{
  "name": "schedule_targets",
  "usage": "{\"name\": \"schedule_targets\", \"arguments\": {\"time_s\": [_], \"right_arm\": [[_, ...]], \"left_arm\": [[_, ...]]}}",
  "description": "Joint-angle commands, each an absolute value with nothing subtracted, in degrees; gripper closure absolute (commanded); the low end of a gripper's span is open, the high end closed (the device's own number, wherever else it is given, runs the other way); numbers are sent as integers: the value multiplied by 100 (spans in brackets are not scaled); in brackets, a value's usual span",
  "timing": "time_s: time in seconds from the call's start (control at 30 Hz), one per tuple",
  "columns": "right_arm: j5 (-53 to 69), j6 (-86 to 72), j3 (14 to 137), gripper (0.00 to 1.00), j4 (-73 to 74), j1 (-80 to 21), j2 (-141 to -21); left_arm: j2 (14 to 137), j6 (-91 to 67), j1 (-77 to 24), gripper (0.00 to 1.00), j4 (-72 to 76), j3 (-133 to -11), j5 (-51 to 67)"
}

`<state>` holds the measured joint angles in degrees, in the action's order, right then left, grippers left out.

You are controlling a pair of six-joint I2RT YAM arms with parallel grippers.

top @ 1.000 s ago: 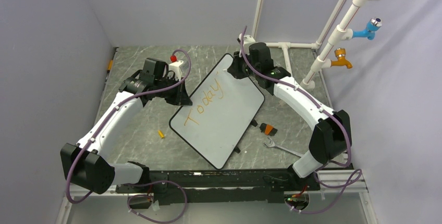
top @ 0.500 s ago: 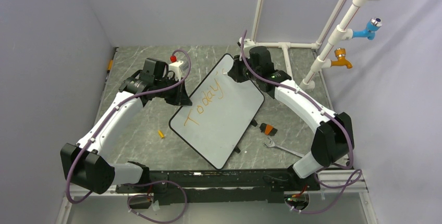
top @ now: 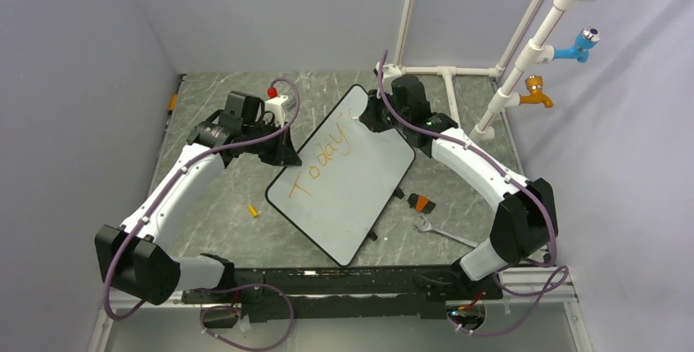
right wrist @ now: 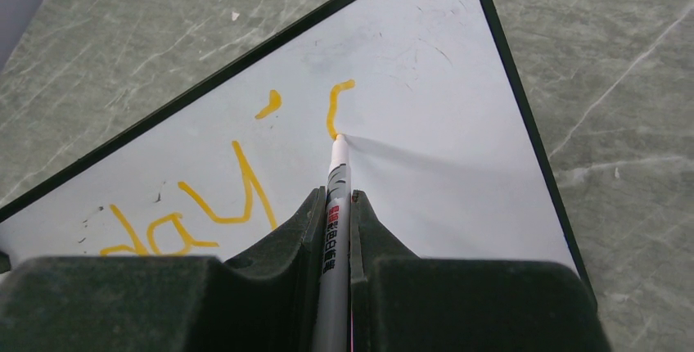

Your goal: Write a sentence on the whiteboard

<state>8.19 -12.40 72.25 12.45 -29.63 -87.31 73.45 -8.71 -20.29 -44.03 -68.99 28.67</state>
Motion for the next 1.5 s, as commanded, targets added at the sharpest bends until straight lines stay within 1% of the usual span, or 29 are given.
{"name": "schedule_targets", "arguments": {"time_s": [0.0,0.33,0.77,1.47], "right_arm": [[582,-1152,7177,100,1509,-3012,-8675],[296,-1125,7211,100,1586,-3006,-8690],[290,-1136,6953,100,1652,-3005,-8537],[874,-1282,6824,100,1800,-3097,-8393]], "left_arm": [[7233,-229,-2057,100,-4080,-6943,2151],[7225,-231,-2057,100,-4089,-6943,2146],[7224,-233,-2081,100,-4086,-6942,2102],[7225,-233,-2099,100,-4088,-6946,2096]]}}
